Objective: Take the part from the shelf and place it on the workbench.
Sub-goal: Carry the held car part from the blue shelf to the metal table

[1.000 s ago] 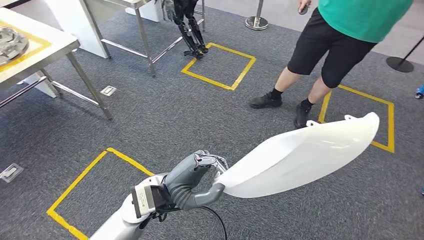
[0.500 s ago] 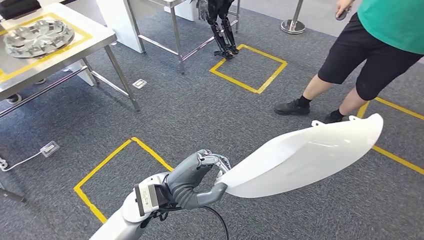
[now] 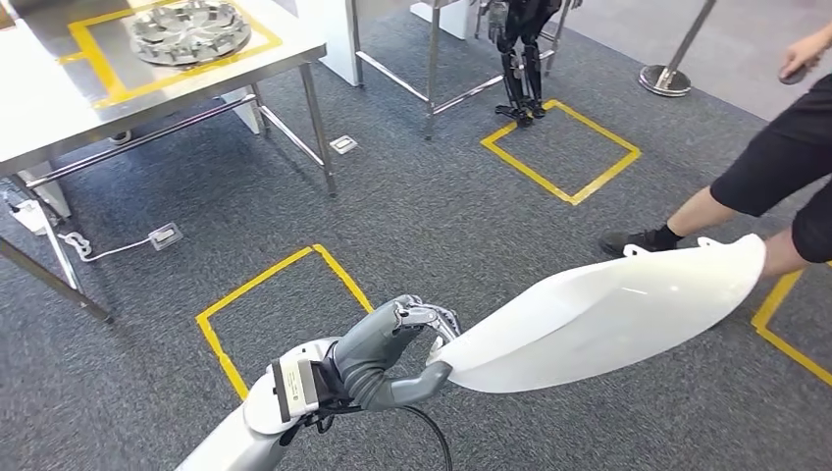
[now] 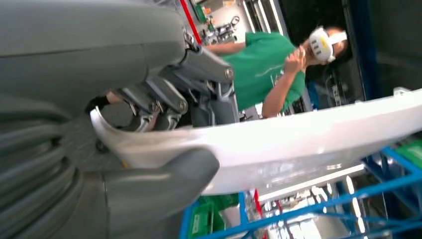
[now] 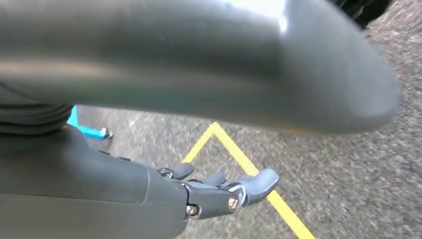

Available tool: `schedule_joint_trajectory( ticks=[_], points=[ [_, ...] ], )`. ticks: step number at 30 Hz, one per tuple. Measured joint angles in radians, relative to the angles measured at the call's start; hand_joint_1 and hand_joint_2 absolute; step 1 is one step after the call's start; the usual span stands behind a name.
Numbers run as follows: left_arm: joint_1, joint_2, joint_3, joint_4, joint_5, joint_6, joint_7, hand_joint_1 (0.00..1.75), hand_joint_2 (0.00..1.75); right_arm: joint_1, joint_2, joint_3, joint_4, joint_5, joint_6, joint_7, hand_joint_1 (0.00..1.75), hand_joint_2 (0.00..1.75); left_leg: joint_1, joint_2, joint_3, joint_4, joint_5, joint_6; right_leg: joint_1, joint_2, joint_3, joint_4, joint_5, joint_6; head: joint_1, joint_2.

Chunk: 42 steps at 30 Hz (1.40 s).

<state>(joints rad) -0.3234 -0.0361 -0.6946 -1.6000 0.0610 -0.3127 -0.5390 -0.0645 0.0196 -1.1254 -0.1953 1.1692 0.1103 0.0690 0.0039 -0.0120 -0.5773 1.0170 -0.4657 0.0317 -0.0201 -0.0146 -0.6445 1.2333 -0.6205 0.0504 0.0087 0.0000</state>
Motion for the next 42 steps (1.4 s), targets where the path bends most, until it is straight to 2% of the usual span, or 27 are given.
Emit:
schedule_joint_trajectory(
  ticks=[1,2,3,4,6,8,10,11,13,14,15,17,18,19,21,23,26,28,30,32,33,35,36,38,39,41,42],
  points=[
    [0.001,0.000,0.000,0.002,0.000,0.000,0.000,1.75,1.75,0.002,0.000,0.000,0.000,0.000,0.000,0.000,0.00,0.00,0.000,-0.014,-0.001,0.001,0.000,0.000,0.000,0.005,-0.029,0.055,-0.018,0.001,0.001,0.000],
    [0.001,0.000,0.000,0.005,0.000,-0.002,0.000,1.75,1.75,0.004,-0.001,0.000,0.000,0.000,0.000,0.000,0.00,0.00,0.000,-0.030,-0.002,0.002,0.000,0.000,0.001,0.007,-0.046,0.083,-0.017,0.000,0.002,0.000],
    [0.001,0.000,-0.001,0.008,0.000,-0.004,0.000,1.75,1.75,0.005,-0.001,0.000,0.000,-0.001,0.000,-0.002,0.00,0.00,0.000,-0.045,-0.002,0.004,0.000,-0.001,0.000,0.009,-0.042,0.064,0.008,-0.001,0.003,0.000],
    [0.001,0.000,-0.001,0.010,0.000,-0.007,0.000,1.75,1.75,0.005,-0.001,0.000,0.000,-0.002,0.000,-0.006,0.00,0.00,0.001,-0.059,-0.001,0.006,0.000,-0.002,-0.001,0.015,-0.019,0.008,0.047,-0.002,0.003,0.000],
    [-0.003,-0.001,-0.001,0.014,0.001,-0.014,-0.001,1.75,1.75,0.004,-0.002,0.000,0.000,-0.003,0.000,-0.014,0.00,0.00,0.001,-0.086,-0.005,0.013,-0.002,-0.011,-0.006,0.058,0.043,-0.135,0.112,-0.005,0.005,0.000],
    [-0.007,-0.001,-0.002,0.018,0.002,-0.019,-0.003,1.75,1.75,0.004,-0.002,0.000,0.000,-0.003,0.000,-0.017,0.00,0.00,0.001,-0.108,-0.012,0.016,-0.001,-0.025,-0.007,0.086,0.070,-0.199,0.127,-0.012,0.006,0.000],
    [-0.008,-0.001,-0.003,0.020,0.002,-0.021,-0.005,1.75,1.75,0.003,-0.002,0.000,0.000,-0.001,0.000,-0.016,0.00,0.00,0.003,-0.125,-0.019,0.012,0.004,-0.039,-0.004,0.069,0.070,-0.201,0.129,-0.025,0.005,0.000],
    [-0.008,0.000,-0.003,0.021,0.002,-0.021,-0.007,1.75,1.75,0.002,-0.002,0.000,0.000,0.000,-0.001,-0.015,0.00,0.00,0.002,-0.114,-0.022,0.015,0.002,-0.045,-0.005,0.058,0.071,-0.204,0.131,-0.033,0.005,0.000],
    [-0.010,0.001,-0.003,0.021,0.003,-0.021,-0.008,1.75,1.75,0.001,-0.001,0.000,0.000,0.000,-0.002,-0.015,0.00,0.00,-0.001,-0.059,-0.048,0.070,-0.033,-0.052,-0.006,0.032,0.073,-0.210,0.133,-0.050,-0.002,0.000],
    [-0.010,0.002,-0.004,0.021,0.004,-0.021,-0.009,1.75,1.75,0.003,0.000,0.000,0.000,0.001,-0.002,-0.015,0.00,0.00,-0.002,-0.025,-0.075,0.129,-0.066,-0.054,-0.004,0.019,0.074,-0.210,0.132,-0.055,-0.005,0.000],
    [-0.010,0.002,-0.004,0.021,0.005,-0.021,-0.009,1.75,1.75,0.005,-0.001,0.000,0.000,0.001,-0.002,-0.015,0.00,0.00,-0.002,-0.007,-0.109,0.201,-0.101,-0.055,-0.001,0.004,0.073,-0.210,0.131,-0.058,-0.009,0.000],
    [-0.009,0.004,-0.004,0.024,0.005,-0.021,-0.009,1.75,1.75,0.009,-0.001,0.000,0.000,0.001,-0.002,-0.015,0.00,0.00,-0.001,0.003,-0.154,0.300,-0.134,-0.057,0.002,-0.026,0.073,-0.210,0.130,-0.060,-0.009,0.000],
    [-0.008,0.006,-0.004,0.025,0.005,-0.021,-0.009,1.75,1.75,0.009,-0.001,0.000,0.000,0.001,-0.002,-0.015,0.00,0.00,-0.001,0.006,-0.149,0.295,-0.122,-0.057,0.003,-0.040,0.074,-0.209,0.130,-0.060,-0.009,0.000],
    [-0.008,0.007,-0.004,0.026,0.005,-0.021,-0.009,1.75,1.75,0.007,-0.001,0.000,0.000,0.001,-0.002,-0.015,0.00,0.00,-0.001,0.012,-0.122,0.250,-0.093,-0.055,0.004,-0.053,0.075,-0.209,0.129,-0.059,-0.009,0.000],
    [-0.009,0.008,-0.004,0.026,0.005,-0.021,-0.009,1.75,1.75,0.006,-0.001,0.000,0.000,0.001,-0.002,-0.016,0.00,0.00,-0.006,0.050,-0.042,0.105,-0.036,-0.045,0.007,-0.075,0.079,-0.207,0.125,-0.055,-0.010,0.000],
    [-0.010,0.008,-0.004,0.026,0.006,-0.021,-0.009,1.75,1.75,0.006,-0.001,0.000,0.000,0.001,-0.002,-0.016,0.00,0.00,-0.012,0.080,-0.003,0.022,-0.017,-0.031,0.011,-0.095,0.083,-0.205,0.122,-0.045,-0.009,0.000],
    [-0.010,0.009,-0.004,0.025,0.008,-0.021,-0.009,1.75,1.75,0.001,-0.001,0.000,0.000,0.001,-0.002,-0.016,0.00,0.00,-0.014,0.052,-0.005,0.010,-0.011,-0.013,0.010,-0.118,0.090,-0.206,0.120,-0.027,-0.007,0.000],
    [-0.011,0.008,-0.004,0.024,0.008,-0.021,-0.010,1.75,1.75,-0.003,0.000,0.000,0.000,0.001,0.002,-0.022,0.00,0.00,-0.006,0.029,-0.002,0.003,-0.003,-0.003,0.005,-0.076,0.079,-0.169,0.090,-0.015,-0.004,0.000],
    [-0.012,0.007,-0.004,0.026,0.009,-0.023,-0.010,1.75,1.75,-0.001,-0.001,0.000,0.000,0.001,0.008,-0.035,0.00,0.00,-0.002,0.007,-0.003,0.001,0.002,0.003,0.002,-0.015,0.029,-0.058,0.028,-0.007,0.001,0.000],
    [-0.012,0.007,-0.004,0.030,0.009,-0.027,-0.010,1.75,1.75,0.003,-0.001,0.000,0.000,0.000,0.009,-0.047,0.00,0.00,-0.002,-0.020,-0.008,0.003,0.004,0.005,0.002,0.004,-0.025,0.048,-0.010,-0.004,0.004,0.000],
    [-0.012,0.007,-0.004,0.032,0.009,-0.028,-0.010,1.75,1.75,0.005,-0.001,0.000,0.000,0.000,0.009,-0.049,0.00,0.00,-0.002,-0.034,-0.009,0.006,0.005,0.005,0.002,0.006,-0.031,0.056,-0.001,-0.004,0.005,0.000],
    [-0.012,0.006,-0.004,0.034,0.009,-0.030,-0.010,1.75,1.75,0.006,-0.001,0.000,0.000,0.000,0.009,-0.050,0.00,0.00,-0.001,-0.063,-0.011,0.012,0.005,0.001,0.000,0.019,0.011,-0.038,0.065,-0.007,0.006,0.000],
    [-0.013,0.006,-0.004,0.035,0.009,-0.030,-0.010,1.75,1.75,0.006,-0.001,0.000,0.000,-0.001,0.009,-0.049,0.00,0.00,-0.001,-0.075,-0.012,0.014,0.005,-0.002,-0.003,0.044,0.043,-0.105,0.093,-0.008,0.007,0.000],
    [-0.014,0.004,-0.004,0.034,0.010,-0.030,-0.010,1.75,1.75,0.006,-0.001,0.000,0.000,-0.001,0.009,-0.045,0.00,0.00,-0.002,-0.098,-0.018,0.018,0.007,-0.014,-0.006,0.085,0.082,-0.193,0.119,-0.011,0.007,0.000],
    [-0.014,0.003,-0.005,0.034,0.010,-0.031,-0.009,1.75,1.75,0.006,-0.001,0.000,0.000,-0.001,0.009,-0.043,0.00,0.00,-0.001,-0.108,-0.022,0.017,0.010,-0.021,-0.004,0.093,0.085,-0.202,0.116,-0.015,0.007,0.000],
    [-0.015,0.003,-0.005,0.034,0.010,-0.032,-0.009,1.75,1.75,0.005,0.000,0.000,0.000,-0.001,0.009,-0.040,0.00,0.00,0.000,-0.121,-0.030,0.014,0.015,-0.036,-0.002,0.070,0.085,-0.207,0.122,-0.028,0.007,0.000],
    [-0.015,0.003,-0.005,0.034,0.010,-0.032,-0.009,1.75,1.75,0.004,0.001,0.000,0.000,-0.001,0.008,-0.039,0.00,0.00,0.000,-0.104,-0.035,0.021,0.010,-0.041,-0.003,0.058,0.086,-0.210,0.125,-0.036,0.006,0.000]
  ],
)
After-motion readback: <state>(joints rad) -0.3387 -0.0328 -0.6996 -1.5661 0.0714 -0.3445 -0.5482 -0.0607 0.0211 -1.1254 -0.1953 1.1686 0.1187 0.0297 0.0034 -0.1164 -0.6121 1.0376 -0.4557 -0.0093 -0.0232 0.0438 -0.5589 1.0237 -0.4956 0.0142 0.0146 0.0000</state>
